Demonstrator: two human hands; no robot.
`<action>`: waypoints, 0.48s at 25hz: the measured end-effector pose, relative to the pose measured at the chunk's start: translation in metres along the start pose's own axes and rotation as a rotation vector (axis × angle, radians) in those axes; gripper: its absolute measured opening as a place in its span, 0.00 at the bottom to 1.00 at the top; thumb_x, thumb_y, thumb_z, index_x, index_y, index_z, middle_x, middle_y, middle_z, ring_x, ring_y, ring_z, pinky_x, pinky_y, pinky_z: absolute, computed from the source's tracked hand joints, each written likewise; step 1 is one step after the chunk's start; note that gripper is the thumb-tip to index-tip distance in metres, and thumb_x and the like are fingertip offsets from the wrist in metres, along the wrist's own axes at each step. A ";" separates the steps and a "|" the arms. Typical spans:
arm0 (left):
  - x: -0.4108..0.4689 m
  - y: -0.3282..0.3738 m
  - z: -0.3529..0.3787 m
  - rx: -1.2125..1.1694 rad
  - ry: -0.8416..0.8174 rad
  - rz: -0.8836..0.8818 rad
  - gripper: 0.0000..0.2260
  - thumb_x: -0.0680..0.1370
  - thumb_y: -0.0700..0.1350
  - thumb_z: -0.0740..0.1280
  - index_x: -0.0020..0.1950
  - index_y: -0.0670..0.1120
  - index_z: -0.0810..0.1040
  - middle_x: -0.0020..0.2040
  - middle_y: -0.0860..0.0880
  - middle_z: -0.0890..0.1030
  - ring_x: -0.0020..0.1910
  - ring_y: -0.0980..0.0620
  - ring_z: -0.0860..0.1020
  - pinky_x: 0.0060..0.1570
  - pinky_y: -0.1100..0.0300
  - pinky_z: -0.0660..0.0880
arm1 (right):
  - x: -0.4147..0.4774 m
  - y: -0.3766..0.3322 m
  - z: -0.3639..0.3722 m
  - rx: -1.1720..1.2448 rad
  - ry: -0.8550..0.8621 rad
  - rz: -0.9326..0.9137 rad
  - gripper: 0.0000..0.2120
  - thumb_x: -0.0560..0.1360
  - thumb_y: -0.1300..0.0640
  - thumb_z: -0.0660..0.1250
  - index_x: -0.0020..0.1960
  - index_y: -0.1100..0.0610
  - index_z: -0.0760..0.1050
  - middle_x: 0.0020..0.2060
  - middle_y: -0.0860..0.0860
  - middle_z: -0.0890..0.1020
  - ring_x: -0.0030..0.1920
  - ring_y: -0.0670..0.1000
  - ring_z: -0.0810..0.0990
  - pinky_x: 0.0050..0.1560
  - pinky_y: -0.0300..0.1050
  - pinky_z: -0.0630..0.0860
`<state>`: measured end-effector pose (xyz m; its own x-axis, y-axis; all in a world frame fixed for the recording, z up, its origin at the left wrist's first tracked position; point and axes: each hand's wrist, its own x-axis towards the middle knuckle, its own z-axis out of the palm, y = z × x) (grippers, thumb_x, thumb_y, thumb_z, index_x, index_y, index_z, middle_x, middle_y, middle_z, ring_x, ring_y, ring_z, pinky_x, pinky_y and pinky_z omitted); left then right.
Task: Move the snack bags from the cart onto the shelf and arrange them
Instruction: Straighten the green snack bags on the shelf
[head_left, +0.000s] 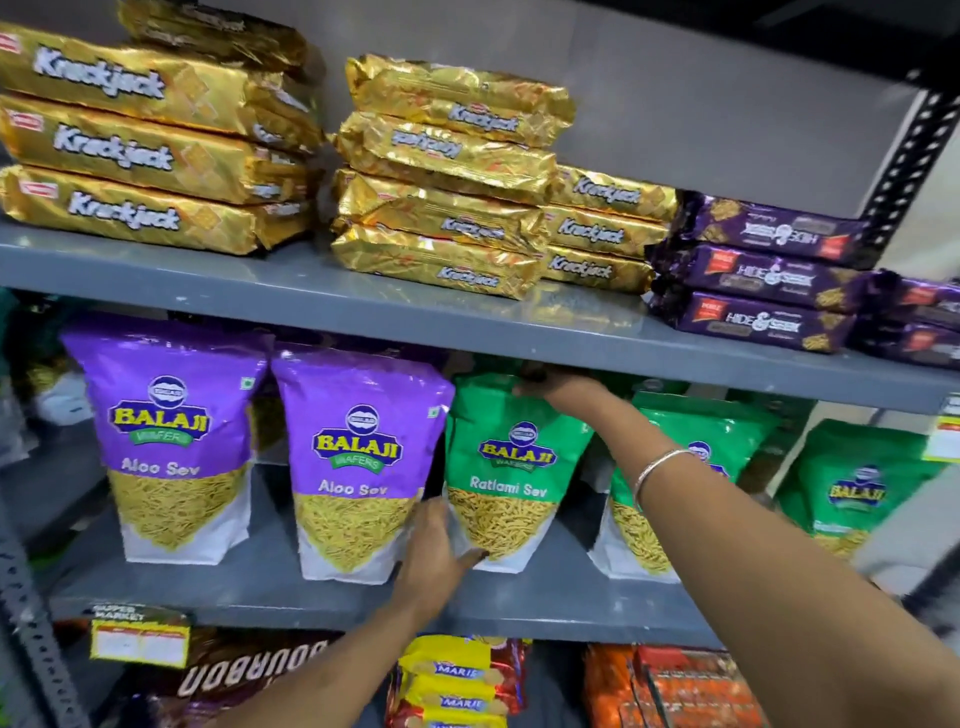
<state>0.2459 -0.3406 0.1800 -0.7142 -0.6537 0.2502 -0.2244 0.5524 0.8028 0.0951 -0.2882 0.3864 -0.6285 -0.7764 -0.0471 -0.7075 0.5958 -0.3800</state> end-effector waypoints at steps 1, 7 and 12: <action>0.009 -0.004 0.014 -0.093 -0.005 -0.091 0.38 0.63 0.51 0.76 0.66 0.40 0.64 0.61 0.43 0.71 0.64 0.44 0.70 0.59 0.54 0.70 | 0.001 0.008 0.002 -0.046 0.033 0.011 0.24 0.75 0.48 0.62 0.69 0.55 0.66 0.72 0.54 0.67 0.70 0.56 0.66 0.68 0.45 0.64; 0.046 -0.010 0.044 -0.171 0.021 -0.378 0.36 0.62 0.41 0.78 0.65 0.36 0.65 0.64 0.37 0.76 0.62 0.40 0.75 0.56 0.51 0.72 | 0.000 0.029 0.005 0.047 0.318 -0.050 0.16 0.75 0.51 0.64 0.61 0.53 0.75 0.65 0.52 0.77 0.62 0.57 0.74 0.57 0.45 0.71; 0.031 -0.001 0.048 -0.023 0.093 -0.370 0.38 0.61 0.44 0.79 0.64 0.35 0.65 0.62 0.35 0.72 0.62 0.37 0.71 0.60 0.44 0.71 | -0.005 0.048 -0.008 0.132 0.229 -0.042 0.22 0.74 0.47 0.64 0.65 0.53 0.71 0.67 0.52 0.73 0.67 0.55 0.70 0.64 0.44 0.68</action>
<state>0.1919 -0.3364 0.1605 -0.5244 -0.8514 -0.0119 -0.4399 0.2589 0.8599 0.0619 -0.2539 0.3755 -0.6672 -0.7238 0.1759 -0.6954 0.5207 -0.4953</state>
